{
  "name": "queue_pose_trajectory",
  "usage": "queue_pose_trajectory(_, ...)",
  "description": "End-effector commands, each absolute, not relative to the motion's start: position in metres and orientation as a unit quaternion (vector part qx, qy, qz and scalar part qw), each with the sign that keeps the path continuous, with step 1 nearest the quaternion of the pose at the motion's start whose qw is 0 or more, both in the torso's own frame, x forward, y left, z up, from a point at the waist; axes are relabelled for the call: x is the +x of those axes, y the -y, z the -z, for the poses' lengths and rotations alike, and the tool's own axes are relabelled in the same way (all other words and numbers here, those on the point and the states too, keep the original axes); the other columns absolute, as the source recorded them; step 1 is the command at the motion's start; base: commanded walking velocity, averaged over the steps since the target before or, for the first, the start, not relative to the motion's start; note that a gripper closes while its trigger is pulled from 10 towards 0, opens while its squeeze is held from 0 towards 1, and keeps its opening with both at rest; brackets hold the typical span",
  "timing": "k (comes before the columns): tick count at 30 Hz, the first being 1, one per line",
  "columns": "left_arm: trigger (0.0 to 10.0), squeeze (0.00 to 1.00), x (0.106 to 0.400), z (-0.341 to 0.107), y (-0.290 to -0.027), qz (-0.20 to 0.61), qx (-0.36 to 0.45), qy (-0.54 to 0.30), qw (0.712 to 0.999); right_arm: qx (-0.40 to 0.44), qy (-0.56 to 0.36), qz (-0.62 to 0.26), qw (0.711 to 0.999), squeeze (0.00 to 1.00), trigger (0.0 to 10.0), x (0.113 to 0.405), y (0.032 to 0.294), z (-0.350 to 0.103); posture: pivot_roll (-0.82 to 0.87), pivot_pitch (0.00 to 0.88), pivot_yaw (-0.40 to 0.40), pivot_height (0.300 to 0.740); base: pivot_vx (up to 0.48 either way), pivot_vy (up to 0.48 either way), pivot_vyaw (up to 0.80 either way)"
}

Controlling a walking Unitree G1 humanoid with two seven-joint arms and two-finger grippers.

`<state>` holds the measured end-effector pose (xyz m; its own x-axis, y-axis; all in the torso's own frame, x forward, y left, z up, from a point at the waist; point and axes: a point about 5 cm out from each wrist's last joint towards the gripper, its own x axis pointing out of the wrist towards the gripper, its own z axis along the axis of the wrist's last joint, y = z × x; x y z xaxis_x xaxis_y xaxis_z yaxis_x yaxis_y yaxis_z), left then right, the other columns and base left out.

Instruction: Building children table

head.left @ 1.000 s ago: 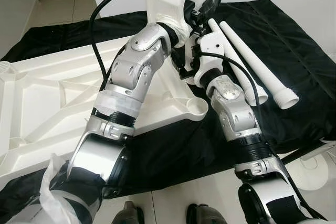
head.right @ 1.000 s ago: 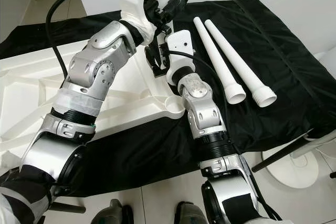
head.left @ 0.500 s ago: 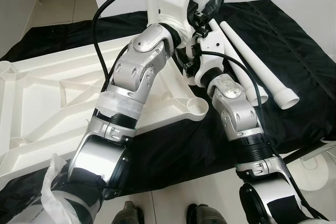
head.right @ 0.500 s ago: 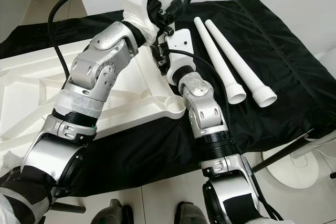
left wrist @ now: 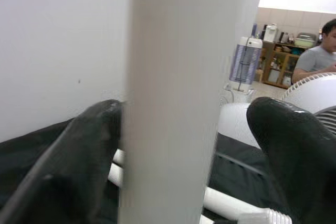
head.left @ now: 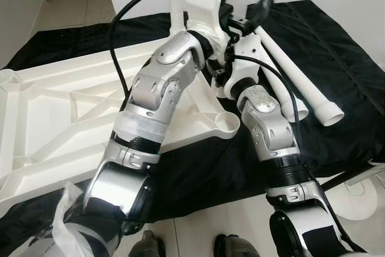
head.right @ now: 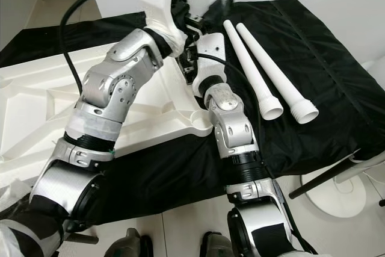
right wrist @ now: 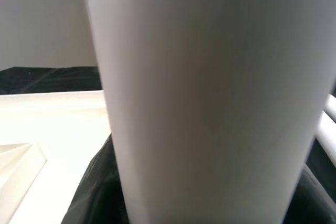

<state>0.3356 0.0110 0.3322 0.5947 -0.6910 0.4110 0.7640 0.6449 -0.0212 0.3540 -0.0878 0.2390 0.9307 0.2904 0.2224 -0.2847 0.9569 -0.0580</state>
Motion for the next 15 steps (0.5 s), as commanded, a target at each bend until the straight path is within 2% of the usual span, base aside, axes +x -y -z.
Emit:
queue_pose_trajectory(1, 10.0, 0.00, 0.332, -0.342, -0.017, 0.429, -0.123, 0.200, 0.872, 0.013, 0.106, -0.130, 0.986, 0.00, 10.0, 0.354, 0.091, -0.235, -0.09, 0.075, 0.053, 0.740, 0.000, 0.000, 0.00)
queue_pose_trajectory(4, 10.0, 0.00, 0.334, -0.348, -0.027, 0.426, -0.166, 0.203, 0.866, 0.027, 0.106, -0.107, 0.988, 0.00, 10.0, 0.355, 0.098, -0.235, -0.08, 0.068, 0.057, 0.740, 0.000, 0.000, 0.00)
queue_pose_trajectory(10, 10.0, 0.00, 0.339, -0.347, -0.042, 0.406, -0.193, 0.200, 0.870, 0.048, 0.114, -0.072, 0.990, 0.00, 10.0, 0.355, 0.112, -0.234, -0.08, 0.064, 0.059, 0.740, 0.000, 0.000, 0.00)
queue_pose_trajectory(15, 10.0, 0.00, 0.343, -0.335, -0.060, 0.372, -0.193, 0.187, 0.888, 0.039, 0.118, -0.048, 0.991, 0.00, 10.0, 0.349, 0.126, -0.226, -0.08, 0.058, 0.051, 0.740, 0.000, 0.000, 0.00)
